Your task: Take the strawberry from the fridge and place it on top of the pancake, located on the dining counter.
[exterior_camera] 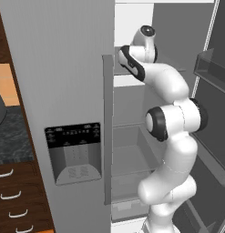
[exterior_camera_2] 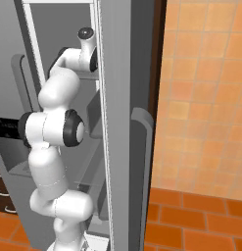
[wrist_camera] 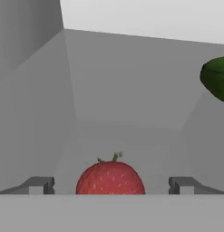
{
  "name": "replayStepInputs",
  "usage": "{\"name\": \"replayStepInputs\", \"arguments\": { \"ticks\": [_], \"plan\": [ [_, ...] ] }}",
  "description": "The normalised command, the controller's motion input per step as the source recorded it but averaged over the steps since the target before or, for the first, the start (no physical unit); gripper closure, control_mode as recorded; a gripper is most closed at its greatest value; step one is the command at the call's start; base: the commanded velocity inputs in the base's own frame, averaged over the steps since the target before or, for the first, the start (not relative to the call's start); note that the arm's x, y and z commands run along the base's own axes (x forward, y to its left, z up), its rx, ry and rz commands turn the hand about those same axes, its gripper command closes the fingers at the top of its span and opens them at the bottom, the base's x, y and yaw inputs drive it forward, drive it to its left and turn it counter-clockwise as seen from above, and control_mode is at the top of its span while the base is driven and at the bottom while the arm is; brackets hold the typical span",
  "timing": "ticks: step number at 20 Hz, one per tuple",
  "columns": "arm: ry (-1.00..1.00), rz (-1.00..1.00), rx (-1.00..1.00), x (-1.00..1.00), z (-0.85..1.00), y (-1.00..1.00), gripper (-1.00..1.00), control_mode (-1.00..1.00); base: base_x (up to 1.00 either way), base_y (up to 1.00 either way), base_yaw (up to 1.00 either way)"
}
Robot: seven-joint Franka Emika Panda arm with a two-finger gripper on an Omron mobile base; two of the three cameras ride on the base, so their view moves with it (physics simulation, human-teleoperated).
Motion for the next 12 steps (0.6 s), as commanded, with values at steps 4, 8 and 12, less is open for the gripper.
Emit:
{"name": "replayStepInputs", "arguments": {
  "ticks": [4,8,12],
  "plan": [
    [0.00,0.02,-0.05,0.01,-0.32,0.00,-1.00,-1.00,0.00,0.00,0.00],
    [-0.09,0.05,-0.03,0.00,-0.43,0.01,1.00,-1.00,0.00,0.00,0.00],
    [-0.22,0.09,0.00,0.03,-0.47,0.00,1.00,-1.00,0.00,0.00,0.00]
  ]
}}
